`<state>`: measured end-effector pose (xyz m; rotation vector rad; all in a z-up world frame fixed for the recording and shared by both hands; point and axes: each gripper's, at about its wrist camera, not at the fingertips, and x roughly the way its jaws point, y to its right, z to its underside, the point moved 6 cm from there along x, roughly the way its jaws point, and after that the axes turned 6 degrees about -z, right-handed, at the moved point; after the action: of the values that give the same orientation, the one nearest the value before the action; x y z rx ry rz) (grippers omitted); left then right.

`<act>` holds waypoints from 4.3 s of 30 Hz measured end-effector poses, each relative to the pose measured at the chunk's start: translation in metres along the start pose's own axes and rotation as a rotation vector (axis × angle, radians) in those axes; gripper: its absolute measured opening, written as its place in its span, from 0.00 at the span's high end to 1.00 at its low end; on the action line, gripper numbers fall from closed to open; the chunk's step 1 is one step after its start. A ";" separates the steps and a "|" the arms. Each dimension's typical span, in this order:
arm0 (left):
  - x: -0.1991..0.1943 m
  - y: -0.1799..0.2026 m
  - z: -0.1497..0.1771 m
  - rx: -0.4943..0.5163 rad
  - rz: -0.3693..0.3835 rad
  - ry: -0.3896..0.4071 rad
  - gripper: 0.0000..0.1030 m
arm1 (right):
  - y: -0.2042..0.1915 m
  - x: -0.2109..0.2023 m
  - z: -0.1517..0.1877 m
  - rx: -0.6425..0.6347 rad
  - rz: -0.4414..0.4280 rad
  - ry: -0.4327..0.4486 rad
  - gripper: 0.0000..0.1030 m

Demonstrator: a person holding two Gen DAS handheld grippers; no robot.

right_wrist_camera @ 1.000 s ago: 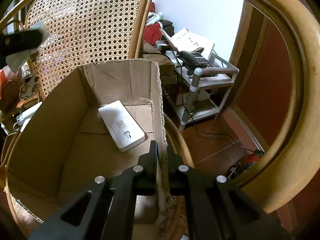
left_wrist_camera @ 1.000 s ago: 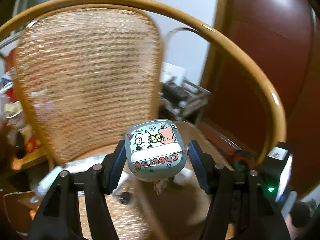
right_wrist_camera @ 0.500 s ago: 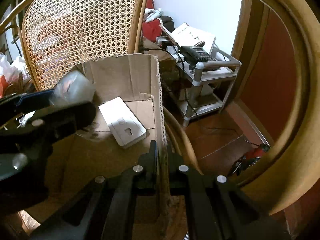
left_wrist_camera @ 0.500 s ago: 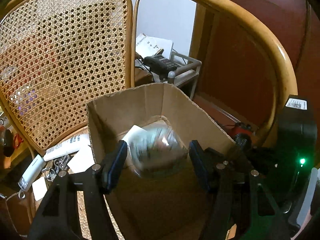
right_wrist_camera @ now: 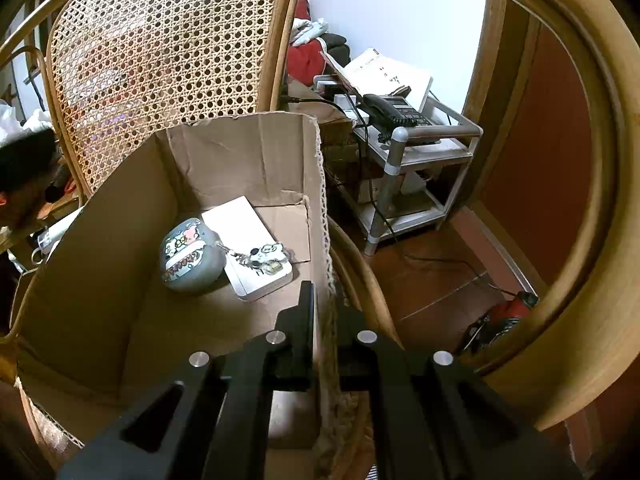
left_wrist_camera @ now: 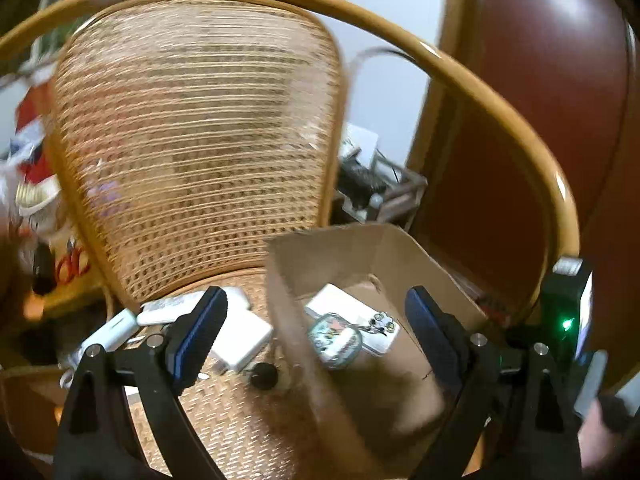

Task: Organize rigid objects
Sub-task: 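Grasp the white square charger with the left gripper, then carry the white charger into the box and open the left gripper, then grasp the white cylindrical device with the left gripper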

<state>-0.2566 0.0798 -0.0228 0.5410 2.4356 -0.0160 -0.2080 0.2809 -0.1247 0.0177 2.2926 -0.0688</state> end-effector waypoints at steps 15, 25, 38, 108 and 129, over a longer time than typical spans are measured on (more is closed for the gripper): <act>0.040 -0.164 0.091 -0.156 -0.398 -0.253 0.13 | 0.000 -0.001 0.000 -0.001 0.000 0.001 0.93; 0.078 -0.177 0.102 -0.138 -0.411 -0.322 0.25 | 0.000 -0.001 -0.002 -0.006 -0.001 0.001 0.93; 0.064 -0.149 0.076 -0.122 -0.316 -0.272 0.34 | 0.000 0.001 -0.004 -0.008 0.003 0.002 0.93; 0.072 -0.162 0.037 0.098 -0.536 -0.237 0.08 | 0.002 0.000 -0.001 -0.006 -0.002 0.004 0.93; 0.129 -0.188 0.077 0.007 -0.456 -0.436 0.52 | 0.000 0.000 0.001 -0.006 -0.006 0.006 0.93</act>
<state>-0.3759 -0.0544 -0.1835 -0.0296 2.0758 -0.3010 -0.2073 0.2808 -0.1255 0.0078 2.2987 -0.0647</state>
